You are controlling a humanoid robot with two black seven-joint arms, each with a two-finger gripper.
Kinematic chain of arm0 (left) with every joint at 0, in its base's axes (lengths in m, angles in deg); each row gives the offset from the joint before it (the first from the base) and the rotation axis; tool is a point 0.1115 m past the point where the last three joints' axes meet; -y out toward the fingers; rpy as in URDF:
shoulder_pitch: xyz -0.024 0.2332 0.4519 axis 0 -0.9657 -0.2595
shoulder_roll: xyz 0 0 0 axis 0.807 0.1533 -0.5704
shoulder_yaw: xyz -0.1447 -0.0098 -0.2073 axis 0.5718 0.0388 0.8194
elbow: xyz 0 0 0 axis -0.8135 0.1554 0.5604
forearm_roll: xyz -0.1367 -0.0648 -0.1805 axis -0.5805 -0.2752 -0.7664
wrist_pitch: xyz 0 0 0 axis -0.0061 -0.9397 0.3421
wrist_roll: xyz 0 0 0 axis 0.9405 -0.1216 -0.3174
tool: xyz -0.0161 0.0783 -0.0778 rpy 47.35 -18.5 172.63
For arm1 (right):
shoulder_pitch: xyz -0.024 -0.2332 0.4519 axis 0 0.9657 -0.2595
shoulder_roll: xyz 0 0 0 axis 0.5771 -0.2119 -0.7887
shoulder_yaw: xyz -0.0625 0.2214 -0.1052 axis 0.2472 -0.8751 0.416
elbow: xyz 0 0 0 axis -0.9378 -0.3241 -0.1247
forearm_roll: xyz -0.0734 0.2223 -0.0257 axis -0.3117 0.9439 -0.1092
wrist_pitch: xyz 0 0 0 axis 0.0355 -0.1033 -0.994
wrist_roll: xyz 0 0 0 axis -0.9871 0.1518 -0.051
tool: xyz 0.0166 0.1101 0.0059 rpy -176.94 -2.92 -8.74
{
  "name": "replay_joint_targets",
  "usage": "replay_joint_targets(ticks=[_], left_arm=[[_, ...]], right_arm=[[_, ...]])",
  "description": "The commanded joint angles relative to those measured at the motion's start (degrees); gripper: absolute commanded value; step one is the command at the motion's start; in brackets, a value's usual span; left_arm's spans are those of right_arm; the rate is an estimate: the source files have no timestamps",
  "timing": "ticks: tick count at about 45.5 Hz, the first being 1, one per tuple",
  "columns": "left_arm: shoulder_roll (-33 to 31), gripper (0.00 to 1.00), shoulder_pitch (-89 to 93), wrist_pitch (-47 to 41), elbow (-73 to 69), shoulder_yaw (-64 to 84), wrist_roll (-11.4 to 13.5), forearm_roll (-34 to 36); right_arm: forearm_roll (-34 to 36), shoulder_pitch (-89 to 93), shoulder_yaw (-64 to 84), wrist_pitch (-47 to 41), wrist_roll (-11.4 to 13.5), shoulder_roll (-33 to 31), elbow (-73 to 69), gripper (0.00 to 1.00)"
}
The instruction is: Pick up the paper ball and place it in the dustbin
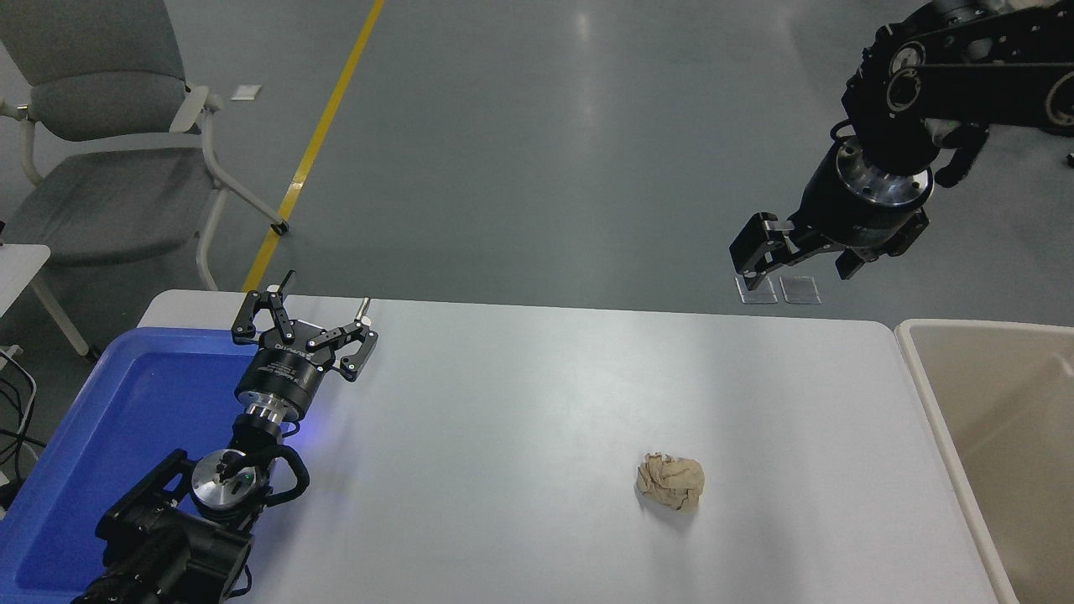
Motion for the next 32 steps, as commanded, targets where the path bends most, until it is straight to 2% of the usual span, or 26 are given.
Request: replay_joint_targets(ticks=[1, 14, 24, 32], left_arm=[[0.00, 0.99, 0.00, 0.01, 0.00, 0.00, 0.00, 0.00], [0.00, 0.99, 0.00, 0.01, 0.00, 0.00, 0.00, 0.00], [0.00, 0.99, 0.00, -0.07, 0.00, 0.00, 0.00, 0.00], [0.00, 0.99, 0.00, 0.01, 0.00, 0.00, 0.00, 0.00]], right_arm=[[-0.02, 0.38, -2.78, 0.00, -0.01, -0.87, 7.00, 1.00], [-0.11, 4.69, -4.54, 0.00, -0.10, -0.96, 9.29, 1.00], [-0.20, 11.72, -7.53, 0.00, -0.10, -0.16, 20.71, 1.00], [0.33, 15.15, -8.67, 0.00, -0.63, -0.78, 21.07, 1.00]])
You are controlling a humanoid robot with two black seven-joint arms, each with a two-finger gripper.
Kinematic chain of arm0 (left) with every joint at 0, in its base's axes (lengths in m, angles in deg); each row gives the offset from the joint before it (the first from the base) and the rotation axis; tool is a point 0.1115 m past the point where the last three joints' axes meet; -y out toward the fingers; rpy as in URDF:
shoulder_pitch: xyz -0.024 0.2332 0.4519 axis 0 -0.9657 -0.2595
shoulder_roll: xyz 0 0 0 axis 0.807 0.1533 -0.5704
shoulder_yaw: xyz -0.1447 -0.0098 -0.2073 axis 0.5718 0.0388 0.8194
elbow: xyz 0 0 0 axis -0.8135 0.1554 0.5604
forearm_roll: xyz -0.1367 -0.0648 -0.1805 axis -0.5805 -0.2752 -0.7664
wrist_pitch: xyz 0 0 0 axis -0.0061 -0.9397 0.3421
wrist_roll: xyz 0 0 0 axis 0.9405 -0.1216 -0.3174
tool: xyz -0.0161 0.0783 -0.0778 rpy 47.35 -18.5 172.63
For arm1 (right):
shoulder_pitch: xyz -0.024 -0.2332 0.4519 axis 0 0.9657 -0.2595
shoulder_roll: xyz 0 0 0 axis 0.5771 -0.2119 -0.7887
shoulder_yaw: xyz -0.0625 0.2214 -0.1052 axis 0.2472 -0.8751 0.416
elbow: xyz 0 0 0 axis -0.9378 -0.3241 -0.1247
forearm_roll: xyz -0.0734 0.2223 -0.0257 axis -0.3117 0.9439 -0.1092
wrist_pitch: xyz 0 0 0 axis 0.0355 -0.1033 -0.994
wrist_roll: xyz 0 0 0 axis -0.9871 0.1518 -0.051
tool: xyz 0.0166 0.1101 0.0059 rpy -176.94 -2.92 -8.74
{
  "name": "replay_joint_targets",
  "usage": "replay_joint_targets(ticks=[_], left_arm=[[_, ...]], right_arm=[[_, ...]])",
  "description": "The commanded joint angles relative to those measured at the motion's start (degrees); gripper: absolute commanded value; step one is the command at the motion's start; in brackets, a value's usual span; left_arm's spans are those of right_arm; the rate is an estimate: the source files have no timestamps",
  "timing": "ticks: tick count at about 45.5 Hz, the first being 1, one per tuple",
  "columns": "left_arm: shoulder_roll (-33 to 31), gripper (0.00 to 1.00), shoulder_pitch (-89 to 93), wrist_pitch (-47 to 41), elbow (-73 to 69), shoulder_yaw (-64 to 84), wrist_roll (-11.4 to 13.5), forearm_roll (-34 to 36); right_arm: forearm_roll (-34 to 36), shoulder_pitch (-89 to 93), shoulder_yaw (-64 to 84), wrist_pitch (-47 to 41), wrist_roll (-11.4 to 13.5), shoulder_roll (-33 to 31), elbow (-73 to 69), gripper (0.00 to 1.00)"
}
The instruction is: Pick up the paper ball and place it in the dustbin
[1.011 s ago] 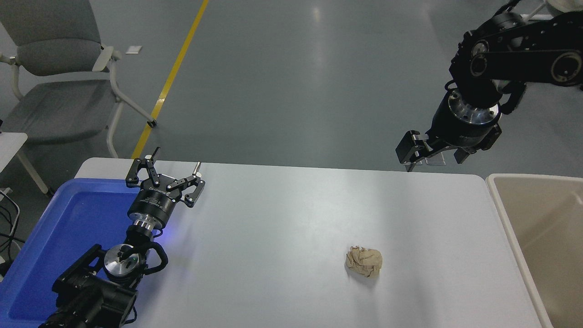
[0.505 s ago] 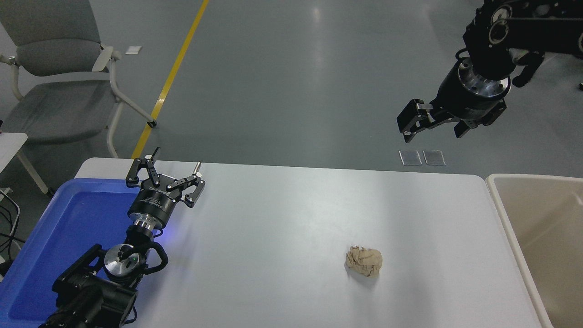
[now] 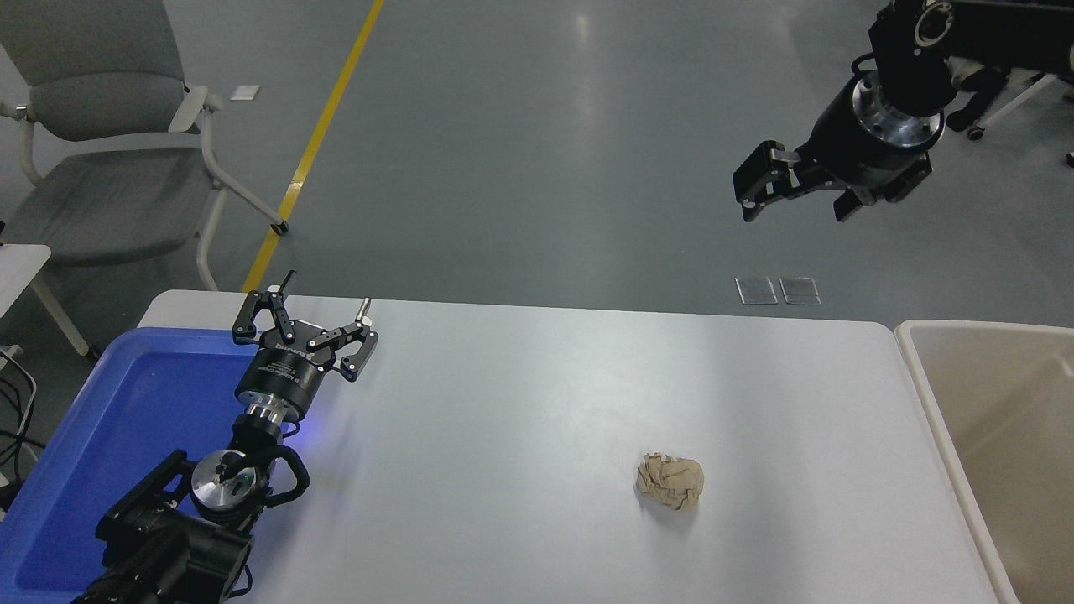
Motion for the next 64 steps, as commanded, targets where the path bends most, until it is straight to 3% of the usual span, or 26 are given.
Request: replay_joint_targets(ticks=[1, 9, 19, 38, 64], left_arm=[[-0.01, 0.99, 0.00, 0.01, 0.00, 0.00, 0.00, 0.00], [-0.01, 0.99, 0.00, 0.01, 0.00, 0.00, -0.09, 0.00], [0.00, 0.99, 0.00, 0.01, 0.00, 0.00, -0.09, 0.00], [-0.01, 0.99, 0.00, 0.01, 0.00, 0.00, -0.09, 0.00], [-0.01, 0.99, 0.00, 0.01, 0.00, 0.00, 0.00, 0.00]], right_arm=[[1.04, 5.30, -2.40, 0.00, -0.46, -0.55, 3.97, 1.00], [10.62, 6.54, -2.23, 0.00, -0.46, -2.22, 4.85, 1.00], [4.74, 1.44, 4.01, 0.00, -0.37, -1.87, 3.97, 1.00], [4.64, 6.62, 4.28, 0.00, -0.37, -0.91, -2.98, 1.00], [4.38, 20.77, 2.26, 2.28, -0.37, 12.98, -3.24, 1.00]])
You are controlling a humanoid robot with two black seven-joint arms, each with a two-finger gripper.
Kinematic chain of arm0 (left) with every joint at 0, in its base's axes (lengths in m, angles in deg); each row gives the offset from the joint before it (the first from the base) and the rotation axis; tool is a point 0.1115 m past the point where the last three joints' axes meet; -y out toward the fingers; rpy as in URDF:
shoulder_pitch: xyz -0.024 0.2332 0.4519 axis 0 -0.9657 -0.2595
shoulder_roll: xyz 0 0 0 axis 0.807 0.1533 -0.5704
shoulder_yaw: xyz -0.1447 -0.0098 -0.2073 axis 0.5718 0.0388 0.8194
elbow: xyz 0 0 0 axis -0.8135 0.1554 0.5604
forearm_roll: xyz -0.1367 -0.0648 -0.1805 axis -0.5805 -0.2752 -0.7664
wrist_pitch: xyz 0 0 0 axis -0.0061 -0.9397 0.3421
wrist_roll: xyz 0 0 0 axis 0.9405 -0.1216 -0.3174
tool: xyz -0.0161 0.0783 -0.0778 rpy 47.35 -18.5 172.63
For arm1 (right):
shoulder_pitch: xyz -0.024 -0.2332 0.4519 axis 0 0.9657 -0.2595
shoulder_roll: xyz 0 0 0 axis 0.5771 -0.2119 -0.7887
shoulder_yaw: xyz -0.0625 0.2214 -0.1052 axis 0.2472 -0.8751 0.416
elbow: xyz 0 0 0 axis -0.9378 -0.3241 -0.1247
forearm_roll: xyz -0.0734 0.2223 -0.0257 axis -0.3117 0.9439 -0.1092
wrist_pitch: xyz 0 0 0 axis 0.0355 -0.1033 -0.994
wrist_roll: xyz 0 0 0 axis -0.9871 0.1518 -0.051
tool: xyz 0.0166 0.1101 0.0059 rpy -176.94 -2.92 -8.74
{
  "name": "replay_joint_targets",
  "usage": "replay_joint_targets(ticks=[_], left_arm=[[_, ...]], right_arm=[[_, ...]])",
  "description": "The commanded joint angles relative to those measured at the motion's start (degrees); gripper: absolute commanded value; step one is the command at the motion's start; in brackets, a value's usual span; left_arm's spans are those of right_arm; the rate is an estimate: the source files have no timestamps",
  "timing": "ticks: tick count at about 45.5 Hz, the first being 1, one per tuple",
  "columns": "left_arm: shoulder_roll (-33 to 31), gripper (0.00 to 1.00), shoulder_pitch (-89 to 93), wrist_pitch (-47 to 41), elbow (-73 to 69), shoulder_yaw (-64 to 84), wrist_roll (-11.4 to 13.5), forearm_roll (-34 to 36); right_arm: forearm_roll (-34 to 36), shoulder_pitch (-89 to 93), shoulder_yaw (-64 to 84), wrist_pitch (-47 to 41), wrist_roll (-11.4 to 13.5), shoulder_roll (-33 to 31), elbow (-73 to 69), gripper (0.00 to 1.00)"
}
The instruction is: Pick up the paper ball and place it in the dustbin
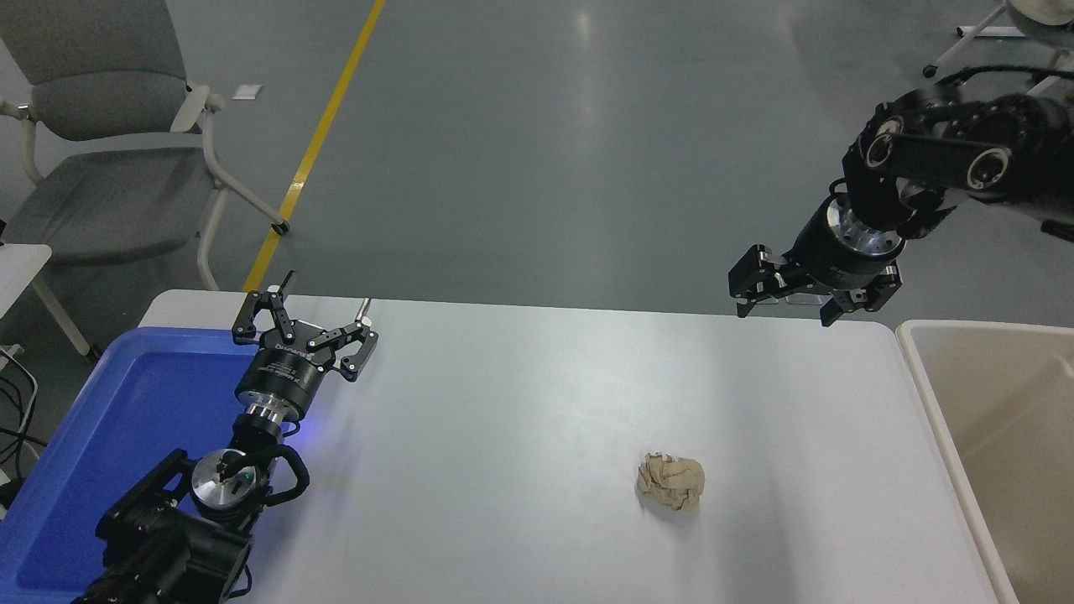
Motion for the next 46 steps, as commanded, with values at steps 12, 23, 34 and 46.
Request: replay_joint_targets(ticks=[12, 23, 34, 46], left_arm=[[0.00, 0.99, 0.00, -0.01, 0.00, 0.00, -0.01, 0.00], [0.00, 0.99, 0.00, -0.01, 0.00, 0.00, 0.08, 0.00], [0.00, 0.99, 0.00, -0.01, 0.00, 0.00, -0.01, 0.00], [0.00, 0.99, 0.00, -0.01, 0.00, 0.00, -0.01, 0.00]], right_arm=[[-1.46, 8.51, -3.56, 6.49, -0.08, 7.83, 0.11, 1.00], [-4.80, 12.46, -7.86, 11.50, -0.08, 10.20, 0.11, 1.00], [-4.89, 13.43, -8.75, 13.17, -0.08, 10.47, 0.11, 1.00], [-8.05, 16.33, -8.92, 16.69, -0.08, 10.56, 0.46, 1.00]])
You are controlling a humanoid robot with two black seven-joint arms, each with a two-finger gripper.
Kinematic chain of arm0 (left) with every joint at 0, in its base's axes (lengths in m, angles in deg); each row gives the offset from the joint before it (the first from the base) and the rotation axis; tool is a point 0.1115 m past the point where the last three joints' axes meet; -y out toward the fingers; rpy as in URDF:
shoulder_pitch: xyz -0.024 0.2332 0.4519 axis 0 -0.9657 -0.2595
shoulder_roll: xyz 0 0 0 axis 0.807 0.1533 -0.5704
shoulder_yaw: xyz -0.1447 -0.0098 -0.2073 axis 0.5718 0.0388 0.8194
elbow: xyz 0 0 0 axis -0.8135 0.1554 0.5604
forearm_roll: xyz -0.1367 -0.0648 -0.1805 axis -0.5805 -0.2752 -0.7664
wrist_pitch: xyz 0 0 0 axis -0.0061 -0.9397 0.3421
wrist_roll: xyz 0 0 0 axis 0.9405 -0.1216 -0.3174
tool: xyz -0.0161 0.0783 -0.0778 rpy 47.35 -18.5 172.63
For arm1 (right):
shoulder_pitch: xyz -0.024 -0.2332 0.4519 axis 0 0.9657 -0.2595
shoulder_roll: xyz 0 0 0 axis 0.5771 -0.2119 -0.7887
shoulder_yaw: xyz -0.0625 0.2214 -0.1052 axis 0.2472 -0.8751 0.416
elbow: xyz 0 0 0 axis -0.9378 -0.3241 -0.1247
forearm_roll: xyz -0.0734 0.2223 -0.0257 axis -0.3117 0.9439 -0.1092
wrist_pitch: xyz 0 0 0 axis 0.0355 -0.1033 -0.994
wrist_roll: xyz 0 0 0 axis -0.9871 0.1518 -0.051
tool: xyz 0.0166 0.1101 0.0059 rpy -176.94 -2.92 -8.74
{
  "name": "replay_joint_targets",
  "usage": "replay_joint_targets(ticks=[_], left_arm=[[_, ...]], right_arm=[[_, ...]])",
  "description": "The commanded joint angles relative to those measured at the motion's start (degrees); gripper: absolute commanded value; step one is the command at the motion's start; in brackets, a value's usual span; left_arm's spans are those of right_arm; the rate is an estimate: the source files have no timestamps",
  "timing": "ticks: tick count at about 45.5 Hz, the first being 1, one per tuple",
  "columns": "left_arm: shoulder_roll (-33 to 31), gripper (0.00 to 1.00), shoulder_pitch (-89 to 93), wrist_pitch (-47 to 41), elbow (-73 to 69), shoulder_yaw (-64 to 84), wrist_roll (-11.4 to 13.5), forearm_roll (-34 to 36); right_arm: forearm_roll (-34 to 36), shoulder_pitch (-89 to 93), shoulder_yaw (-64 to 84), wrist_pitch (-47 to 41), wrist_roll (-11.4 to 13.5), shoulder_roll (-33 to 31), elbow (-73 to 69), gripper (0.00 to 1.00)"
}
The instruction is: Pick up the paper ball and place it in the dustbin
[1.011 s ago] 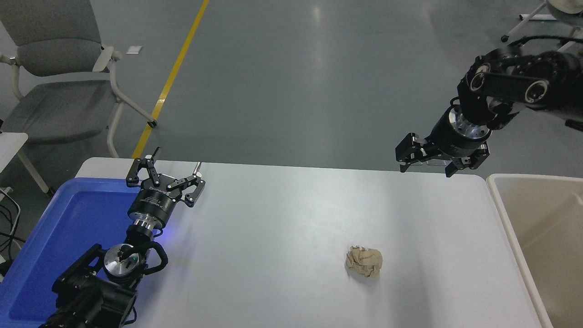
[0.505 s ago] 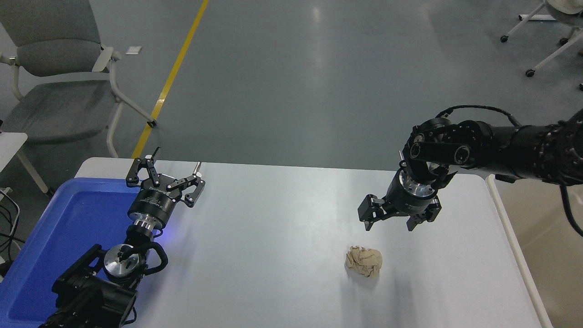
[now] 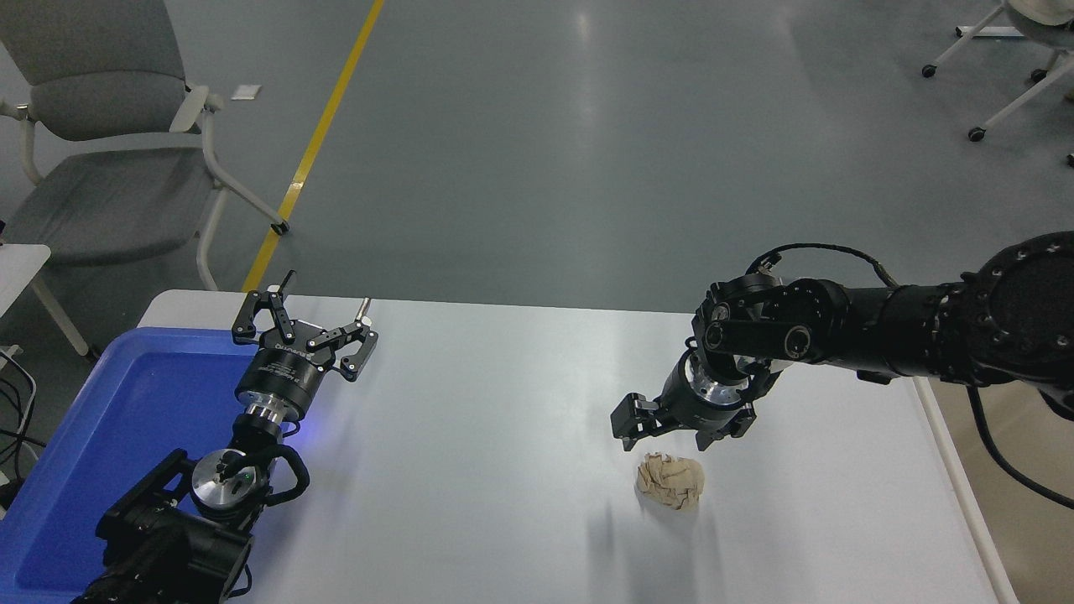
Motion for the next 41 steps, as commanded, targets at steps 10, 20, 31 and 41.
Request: replay_joint_targets(ticks=[10, 20, 31, 41], left_arm=[[0.00, 0.99, 0.00, -0.01, 0.00, 0.00, -0.01, 0.00], [0.00, 0.99, 0.00, -0.01, 0.00, 0.00, -0.01, 0.00], [0.00, 0.99, 0.00, -0.01, 0.00, 0.00, -0.01, 0.00], [0.00, 0.99, 0.00, -0.01, 0.00, 0.00, -0.01, 0.00]], right_arm=[[-3.14, 4.43, -0.54, 4.79, -0.02, 0.32, 0.45, 1.00], [-3.14, 6.28, -0.71, 7.77, -0.02, 0.24, 0.72, 1.00], [-3.14, 7.77, -0.63, 9.71, -0.02, 0.32, 1.16, 1.00], [-5.69, 8.74, -0.54, 10.94, -0.02, 0.24, 1.25, 1.00]])
